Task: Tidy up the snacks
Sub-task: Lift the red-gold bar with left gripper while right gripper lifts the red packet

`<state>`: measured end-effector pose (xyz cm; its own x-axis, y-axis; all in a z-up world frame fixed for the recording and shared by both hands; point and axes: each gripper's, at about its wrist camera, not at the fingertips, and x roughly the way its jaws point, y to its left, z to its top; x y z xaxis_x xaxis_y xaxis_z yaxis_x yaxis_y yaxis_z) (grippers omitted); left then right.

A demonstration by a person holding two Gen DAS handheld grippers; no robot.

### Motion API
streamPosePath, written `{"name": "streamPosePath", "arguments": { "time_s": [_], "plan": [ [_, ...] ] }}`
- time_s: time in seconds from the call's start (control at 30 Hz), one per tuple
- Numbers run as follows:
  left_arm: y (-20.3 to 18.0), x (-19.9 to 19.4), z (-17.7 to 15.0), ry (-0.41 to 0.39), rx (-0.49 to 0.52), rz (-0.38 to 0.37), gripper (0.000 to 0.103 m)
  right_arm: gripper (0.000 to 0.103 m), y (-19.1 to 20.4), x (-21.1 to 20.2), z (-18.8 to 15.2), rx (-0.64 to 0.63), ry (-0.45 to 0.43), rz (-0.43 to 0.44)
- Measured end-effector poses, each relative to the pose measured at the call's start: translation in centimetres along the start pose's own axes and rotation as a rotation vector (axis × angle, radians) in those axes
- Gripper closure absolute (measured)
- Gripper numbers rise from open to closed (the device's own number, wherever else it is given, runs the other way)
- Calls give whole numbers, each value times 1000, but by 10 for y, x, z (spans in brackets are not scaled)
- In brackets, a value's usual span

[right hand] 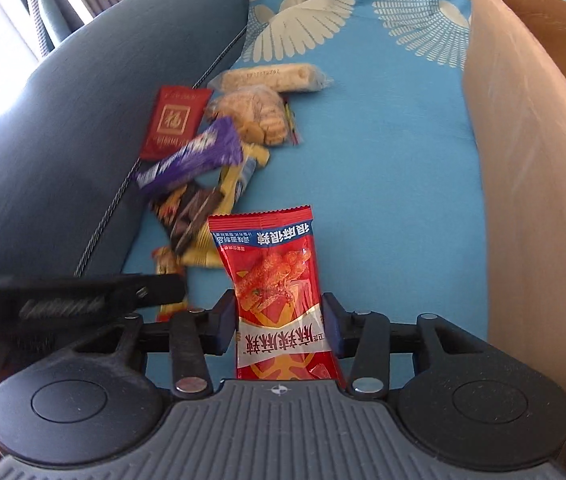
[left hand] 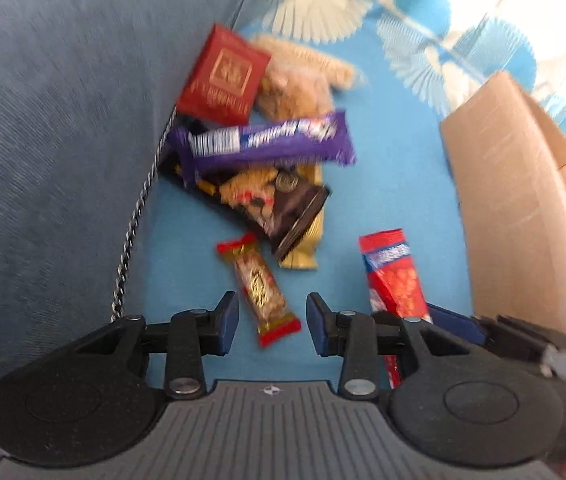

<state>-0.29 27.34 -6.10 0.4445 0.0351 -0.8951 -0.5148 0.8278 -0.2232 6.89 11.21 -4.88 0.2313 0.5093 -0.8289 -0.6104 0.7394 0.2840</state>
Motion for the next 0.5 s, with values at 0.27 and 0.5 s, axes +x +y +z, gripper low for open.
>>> {"name": "streamPosePath", "arguments": {
  "time_s": [0.27, 0.5],
  "plan": [
    [-18, 10, 3, 14, 38, 95, 63, 49, -4, -5, -14, 19, 23, -55],
    [-25, 11, 0, 0, 66, 149, 83, 42, -4, -10, -25, -37, 75, -79]
  ]
}}
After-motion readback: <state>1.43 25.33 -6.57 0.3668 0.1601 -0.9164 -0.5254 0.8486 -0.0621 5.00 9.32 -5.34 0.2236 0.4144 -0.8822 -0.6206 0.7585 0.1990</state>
